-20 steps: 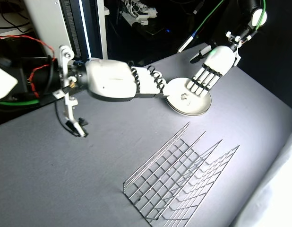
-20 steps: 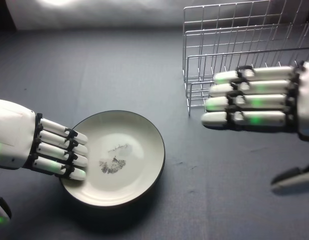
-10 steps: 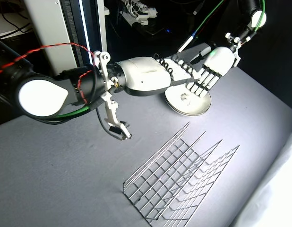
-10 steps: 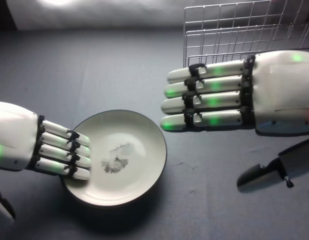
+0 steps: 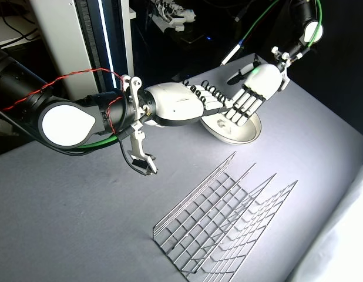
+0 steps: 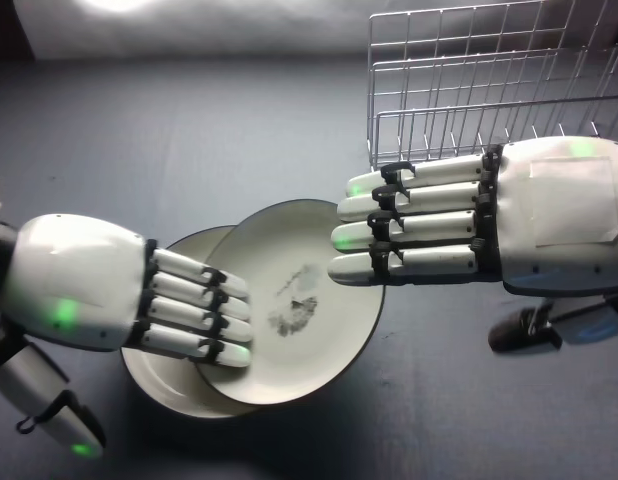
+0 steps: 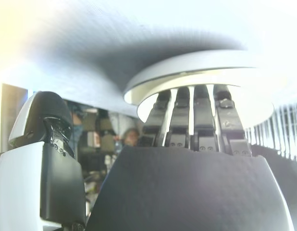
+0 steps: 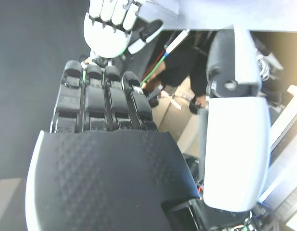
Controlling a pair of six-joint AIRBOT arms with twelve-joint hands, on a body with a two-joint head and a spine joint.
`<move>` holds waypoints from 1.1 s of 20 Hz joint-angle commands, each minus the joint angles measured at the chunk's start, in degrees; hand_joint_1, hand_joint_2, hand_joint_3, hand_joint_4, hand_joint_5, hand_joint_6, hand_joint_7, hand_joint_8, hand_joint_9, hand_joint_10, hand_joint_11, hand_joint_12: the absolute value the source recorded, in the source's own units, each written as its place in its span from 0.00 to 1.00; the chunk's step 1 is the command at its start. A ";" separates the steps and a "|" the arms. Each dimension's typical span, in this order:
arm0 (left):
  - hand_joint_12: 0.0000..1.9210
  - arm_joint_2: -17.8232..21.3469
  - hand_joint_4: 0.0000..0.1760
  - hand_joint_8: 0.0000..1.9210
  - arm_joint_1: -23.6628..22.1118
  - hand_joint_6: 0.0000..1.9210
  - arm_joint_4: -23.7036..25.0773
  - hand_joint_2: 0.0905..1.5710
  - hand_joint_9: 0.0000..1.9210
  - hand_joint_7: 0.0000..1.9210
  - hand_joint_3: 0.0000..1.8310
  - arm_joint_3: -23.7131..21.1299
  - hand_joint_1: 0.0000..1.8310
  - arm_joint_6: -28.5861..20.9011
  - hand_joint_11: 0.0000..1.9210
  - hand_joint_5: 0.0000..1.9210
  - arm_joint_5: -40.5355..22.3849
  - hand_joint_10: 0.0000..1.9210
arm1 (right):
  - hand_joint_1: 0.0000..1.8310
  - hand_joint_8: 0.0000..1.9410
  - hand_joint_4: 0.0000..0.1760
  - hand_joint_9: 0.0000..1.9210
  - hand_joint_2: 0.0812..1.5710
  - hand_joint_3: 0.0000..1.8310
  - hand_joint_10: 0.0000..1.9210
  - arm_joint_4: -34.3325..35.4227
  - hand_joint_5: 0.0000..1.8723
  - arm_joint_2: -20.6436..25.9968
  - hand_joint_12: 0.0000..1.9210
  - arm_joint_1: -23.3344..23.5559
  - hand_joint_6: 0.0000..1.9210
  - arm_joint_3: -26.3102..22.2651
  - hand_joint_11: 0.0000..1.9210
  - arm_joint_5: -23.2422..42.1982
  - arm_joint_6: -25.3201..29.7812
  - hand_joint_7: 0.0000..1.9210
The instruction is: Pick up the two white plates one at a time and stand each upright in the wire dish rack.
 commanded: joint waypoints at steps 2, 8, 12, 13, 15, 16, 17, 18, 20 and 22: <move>0.00 -1.27 0.00 0.00 -0.70 0.00 0.07 0.68 0.00 0.00 0.00 -0.19 0.00 0.04 0.01 0.00 -0.94 0.00 | 0.63 0.00 0.00 0.00 0.54 0.00 0.00 2.89 0.01 0.12 0.17 -0.18 0.00 -0.10 0.00 5.21 -0.08 0.00; 0.01 -2.06 0.00 0.00 -1.31 0.00 0.67 0.69 0.00 0.00 0.00 0.31 0.00 0.04 0.02 0.00 -0.94 0.00 | 0.71 0.00 0.00 0.08 0.56 0.00 0.01 2.89 0.13 -1.94 0.40 -0.58 0.01 -0.03 0.00 2.19 -0.05 0.09; 0.01 -2.06 0.00 0.00 -1.20 0.00 0.67 0.69 0.00 0.00 0.00 0.59 0.00 0.04 0.02 0.00 -0.96 0.00 | 0.74 0.01 0.00 0.13 0.60 0.01 0.01 2.89 0.18 -4.80 0.47 -0.53 0.01 1.46 0.00 0.45 -0.05 0.16; 0.01 -2.08 0.00 0.00 -1.20 0.00 0.67 0.69 0.01 0.00 0.00 0.67 0.00 0.04 0.02 0.00 -0.96 0.00 | 0.75 0.01 0.00 0.14 0.59 0.00 0.01 2.90 0.19 -5.48 0.48 -0.52 0.01 1.92 0.00 0.00 -0.05 0.17; 0.01 -2.02 0.00 0.00 -1.27 0.00 0.66 0.69 0.00 0.00 0.00 0.82 0.00 0.04 0.01 0.00 -1.08 0.00 | 0.73 0.00 0.00 0.15 0.59 0.00 0.01 2.90 0.20 -7.90 0.50 -0.11 0.01 3.63 0.00 -0.84 -0.05 0.17; 0.01 -1.98 0.00 0.00 -1.27 0.00 0.65 0.69 0.00 0.00 0.00 0.92 0.00 0.04 0.02 0.00 -1.14 0.00 | 0.73 0.01 0.00 0.16 0.58 0.00 0.01 2.90 0.20 -9.27 0.53 0.19 0.01 4.68 0.00 -1.39 -0.05 0.18; 0.01 -1.98 0.00 0.00 -1.27 0.00 0.65 0.68 0.01 0.00 0.00 1.04 0.00 0.05 0.02 0.00 -1.20 0.00 | 0.73 0.01 0.00 0.17 0.57 0.00 0.01 2.90 0.21 -10.49 0.55 0.49 0.01 5.58 0.00 -1.83 -0.05 0.19; 0.01 -2.01 0.00 0.00 -1.28 0.00 0.65 0.68 0.01 0.00 0.00 1.13 0.00 0.05 0.02 0.00 -1.23 0.00 | 0.73 0.00 0.00 0.17 0.57 0.00 0.01 2.90 0.21 -11.30 0.56 0.71 0.01 6.31 0.00 -2.15 -0.05 0.19; 0.01 -2.08 0.00 0.00 -1.39 0.00 0.64 0.69 0.00 0.00 0.00 1.32 0.00 0.05 0.01 0.00 -1.28 0.00 | 0.74 0.00 0.00 0.18 0.58 0.00 0.01 2.92 0.21 -14.24 0.58 1.55 0.00 8.75 0.00 -3.23 -0.05 0.20; 0.01 -2.06 0.00 0.00 -1.45 0.00 0.64 0.69 0.00 0.00 0.00 1.34 0.00 0.05 0.01 0.00 -1.34 0.00 | 0.75 0.00 0.00 0.18 0.61 0.01 0.01 3.14 0.21 -16.29 0.58 1.90 0.00 10.34 0.00 -3.86 -0.06 0.20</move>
